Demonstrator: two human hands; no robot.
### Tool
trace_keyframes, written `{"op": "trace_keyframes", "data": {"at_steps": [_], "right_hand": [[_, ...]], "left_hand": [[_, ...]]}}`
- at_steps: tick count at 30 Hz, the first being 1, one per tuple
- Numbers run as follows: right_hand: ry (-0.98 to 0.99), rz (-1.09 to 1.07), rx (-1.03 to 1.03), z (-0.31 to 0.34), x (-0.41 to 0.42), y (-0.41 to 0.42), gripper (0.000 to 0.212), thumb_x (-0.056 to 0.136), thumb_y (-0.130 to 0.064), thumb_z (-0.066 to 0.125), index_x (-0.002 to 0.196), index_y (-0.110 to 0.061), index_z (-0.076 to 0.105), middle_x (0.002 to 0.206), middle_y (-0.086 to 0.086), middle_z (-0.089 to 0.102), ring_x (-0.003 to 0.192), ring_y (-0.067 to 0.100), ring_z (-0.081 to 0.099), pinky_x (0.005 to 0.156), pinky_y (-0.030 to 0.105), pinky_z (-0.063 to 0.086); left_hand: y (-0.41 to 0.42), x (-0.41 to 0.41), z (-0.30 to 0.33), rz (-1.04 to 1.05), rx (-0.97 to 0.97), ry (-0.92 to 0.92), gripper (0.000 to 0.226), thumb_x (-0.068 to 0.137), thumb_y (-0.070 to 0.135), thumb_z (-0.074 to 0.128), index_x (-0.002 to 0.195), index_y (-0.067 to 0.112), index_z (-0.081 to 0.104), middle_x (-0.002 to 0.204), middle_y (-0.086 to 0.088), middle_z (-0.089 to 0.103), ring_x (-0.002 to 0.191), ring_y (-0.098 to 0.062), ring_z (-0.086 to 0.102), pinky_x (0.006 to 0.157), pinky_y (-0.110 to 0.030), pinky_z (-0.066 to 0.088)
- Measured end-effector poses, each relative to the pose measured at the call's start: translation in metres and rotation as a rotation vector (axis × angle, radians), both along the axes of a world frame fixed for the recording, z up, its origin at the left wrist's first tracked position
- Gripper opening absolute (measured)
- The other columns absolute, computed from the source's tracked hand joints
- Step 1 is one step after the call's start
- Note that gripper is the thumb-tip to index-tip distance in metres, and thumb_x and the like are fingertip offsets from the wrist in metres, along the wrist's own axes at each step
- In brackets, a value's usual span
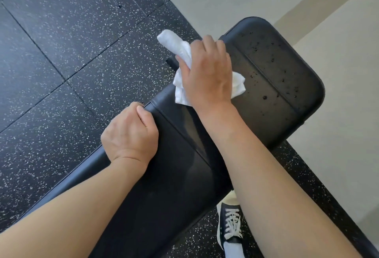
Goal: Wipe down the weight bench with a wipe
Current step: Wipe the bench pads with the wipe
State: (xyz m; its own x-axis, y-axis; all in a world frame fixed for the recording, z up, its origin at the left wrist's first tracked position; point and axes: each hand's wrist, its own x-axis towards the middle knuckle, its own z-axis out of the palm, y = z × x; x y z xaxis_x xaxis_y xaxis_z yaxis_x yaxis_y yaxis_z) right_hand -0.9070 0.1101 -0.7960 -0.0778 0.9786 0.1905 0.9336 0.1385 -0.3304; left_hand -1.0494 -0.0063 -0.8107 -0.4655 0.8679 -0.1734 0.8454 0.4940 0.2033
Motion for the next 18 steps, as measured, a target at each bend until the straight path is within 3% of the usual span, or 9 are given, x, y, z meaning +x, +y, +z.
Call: {"op": "trace_keyframes", "data": {"at_steps": [3, 6, 10, 14, 18], "right_hand": [[-0.015, 0.030, -0.041, 0.001, -0.008, -0.010, 0.019, 0.095, -0.035, 0.063, 0.096, -0.017, 0.059, 0.103, 0.002, 0.059, 0.097, 0.025, 0.052, 0.075, 0.034, 0.039], [0.109, 0.185, -0.044, 0.005, 0.006, -0.066, 0.016, 0.087, -0.025, 0.068, 0.089, -0.011, 0.060, 0.090, 0.007, 0.057, 0.082, 0.027, 0.048, 0.067, 0.040, 0.039], [0.102, 0.321, -0.051, 0.001, 0.069, -0.137, 0.006, 0.088, -0.014, 0.064, 0.089, -0.008, 0.064, 0.087, 0.008, 0.055, 0.075, 0.028, 0.045, 0.064, 0.046, 0.042], [0.091, 0.140, 0.009, 0.000, 0.131, -0.121, 0.027, 0.103, -0.027, 0.048, 0.093, -0.005, 0.059, 0.086, 0.011, 0.051, 0.077, 0.026, 0.040, 0.064, 0.046, 0.039], [0.080, -0.157, 0.023, -0.003, 0.117, -0.068, 0.024, 0.095, -0.027, 0.065, 0.091, -0.004, 0.060, 0.091, 0.014, 0.057, 0.082, 0.030, 0.046, 0.069, 0.044, 0.040]], "left_hand": [[-0.001, -0.001, 0.000, 0.010, -0.015, 0.019, 0.040, 0.098, 0.040, 0.018, 0.084, 0.022, 0.050, 0.063, 0.011, 0.036, 0.069, -0.030, 0.041, 0.066, -0.038, 0.028], [0.000, -0.001, -0.001, 0.022, -0.026, 0.026, 0.038, 0.101, 0.037, 0.022, 0.083, 0.022, 0.052, 0.063, 0.010, 0.037, 0.068, -0.030, 0.041, 0.066, -0.038, 0.028], [0.000, 0.000, -0.001, 0.015, -0.026, 0.036, 0.035, 0.102, 0.034, 0.026, 0.084, 0.021, 0.052, 0.062, 0.011, 0.033, 0.069, -0.029, 0.040, 0.067, -0.038, 0.029], [-0.001, 0.000, 0.003, 0.013, -0.009, 0.024, 0.037, 0.099, 0.038, 0.020, 0.083, 0.022, 0.050, 0.062, 0.012, 0.031, 0.070, -0.030, 0.040, 0.068, -0.039, 0.030], [0.000, 0.002, 0.004, 0.019, -0.011, 0.022, 0.037, 0.098, 0.039, 0.019, 0.083, 0.024, 0.049, 0.062, 0.011, 0.033, 0.070, -0.031, 0.041, 0.068, -0.039, 0.030]]}}
